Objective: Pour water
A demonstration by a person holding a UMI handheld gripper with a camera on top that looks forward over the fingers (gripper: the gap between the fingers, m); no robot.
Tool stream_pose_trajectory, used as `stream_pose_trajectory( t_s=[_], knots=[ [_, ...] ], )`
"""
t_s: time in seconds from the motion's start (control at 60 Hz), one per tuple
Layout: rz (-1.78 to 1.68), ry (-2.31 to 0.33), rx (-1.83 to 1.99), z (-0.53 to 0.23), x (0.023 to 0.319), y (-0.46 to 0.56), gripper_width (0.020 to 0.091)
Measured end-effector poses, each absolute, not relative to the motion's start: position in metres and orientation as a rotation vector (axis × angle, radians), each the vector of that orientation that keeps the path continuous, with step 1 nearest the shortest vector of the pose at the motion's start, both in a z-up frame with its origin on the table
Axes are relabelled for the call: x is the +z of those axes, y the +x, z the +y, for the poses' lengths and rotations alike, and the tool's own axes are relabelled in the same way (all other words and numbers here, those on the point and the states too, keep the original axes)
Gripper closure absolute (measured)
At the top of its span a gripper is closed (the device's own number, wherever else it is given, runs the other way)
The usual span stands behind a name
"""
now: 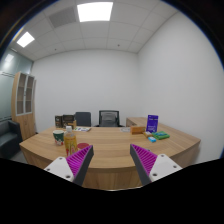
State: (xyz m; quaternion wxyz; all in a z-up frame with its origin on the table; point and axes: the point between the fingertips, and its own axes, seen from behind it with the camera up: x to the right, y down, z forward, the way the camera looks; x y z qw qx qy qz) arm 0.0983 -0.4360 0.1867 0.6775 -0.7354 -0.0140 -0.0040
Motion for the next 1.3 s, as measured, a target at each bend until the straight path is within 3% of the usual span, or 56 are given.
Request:
stream_pose_trajectory(
  t_s=[0.217,0.667,0.983,1.017,1.05,1.067,1.3],
  knots=[
    [-0.081,-1.698,0.039,-0.406,0.160,0.066,0.0292],
    [-0.235,-1.801,0.205,-0.273,0.081,-0.093,0.0285],
    [-0.182,-1.779,0.116,-0.208,0.072,-0.128,0.0258],
    [-0.170,-1.786,0.112,-0.204,0.069,-0.131,0.0310],
    [-0.155,-1.797,0.103,-0.202,0.065,-0.130,0.0435],
    [-0.146,-1.792,0.091,-0.201,0.065,-0.129,0.0463],
    [-0.065,-1.735,0.060,-0.196,0.068,-0.126,0.0613]
  ],
)
